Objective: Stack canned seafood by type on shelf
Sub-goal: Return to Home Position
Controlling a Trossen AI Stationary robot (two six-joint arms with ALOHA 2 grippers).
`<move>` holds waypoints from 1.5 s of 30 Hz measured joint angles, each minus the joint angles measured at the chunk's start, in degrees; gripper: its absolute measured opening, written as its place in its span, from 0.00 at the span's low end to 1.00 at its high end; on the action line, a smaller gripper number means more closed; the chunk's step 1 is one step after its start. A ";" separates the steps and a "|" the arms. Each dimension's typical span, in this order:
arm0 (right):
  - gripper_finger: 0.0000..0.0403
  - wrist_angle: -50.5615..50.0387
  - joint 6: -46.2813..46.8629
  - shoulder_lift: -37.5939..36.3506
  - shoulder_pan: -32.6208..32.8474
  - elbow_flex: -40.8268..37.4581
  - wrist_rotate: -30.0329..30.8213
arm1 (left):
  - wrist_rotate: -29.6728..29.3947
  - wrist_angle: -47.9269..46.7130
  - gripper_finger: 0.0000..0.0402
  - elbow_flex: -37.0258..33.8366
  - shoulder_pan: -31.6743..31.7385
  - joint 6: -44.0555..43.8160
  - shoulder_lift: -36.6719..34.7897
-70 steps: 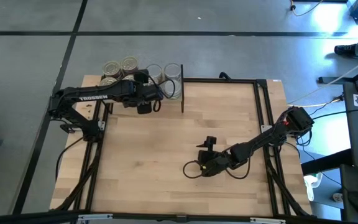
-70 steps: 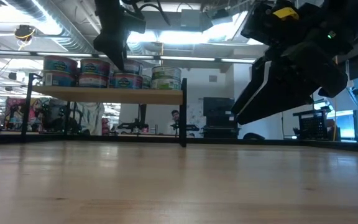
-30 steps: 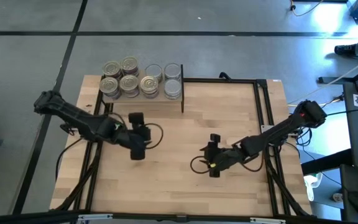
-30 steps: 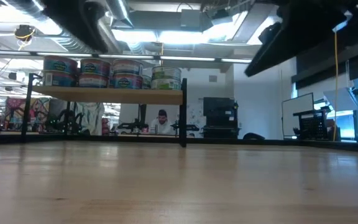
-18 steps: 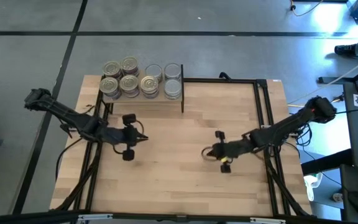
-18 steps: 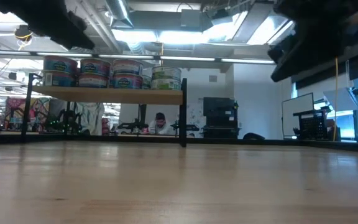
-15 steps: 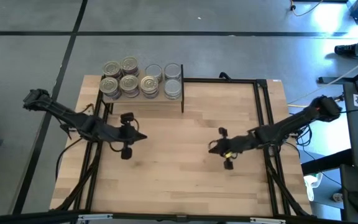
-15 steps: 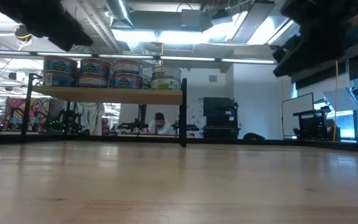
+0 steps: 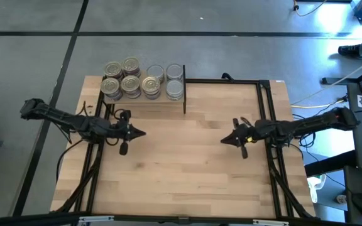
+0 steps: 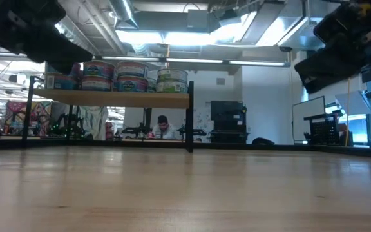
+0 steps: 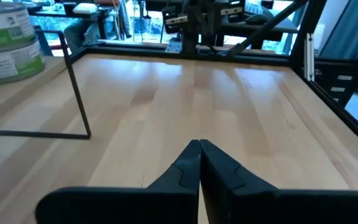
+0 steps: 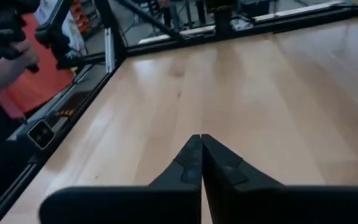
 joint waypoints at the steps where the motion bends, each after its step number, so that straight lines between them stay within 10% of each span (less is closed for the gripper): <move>1: 0.01 -0.27 0.15 -1.67 -0.95 -0.76 -0.78 | 0.19 -0.05 0.00 -0.54 0.37 0.01 -1.03; 23: 0.05 -16.52 -0.52 -40.82 -5.61 -9.24 6.76 | -0.93 -0.89 0.00 -11.18 0.74 1.44 -26.71; 45: 0.05 -17.48 -1.38 -39.86 -5.61 -9.37 5.28 | -1.56 -0.95 0.02 -11.18 0.80 7.38 -29.86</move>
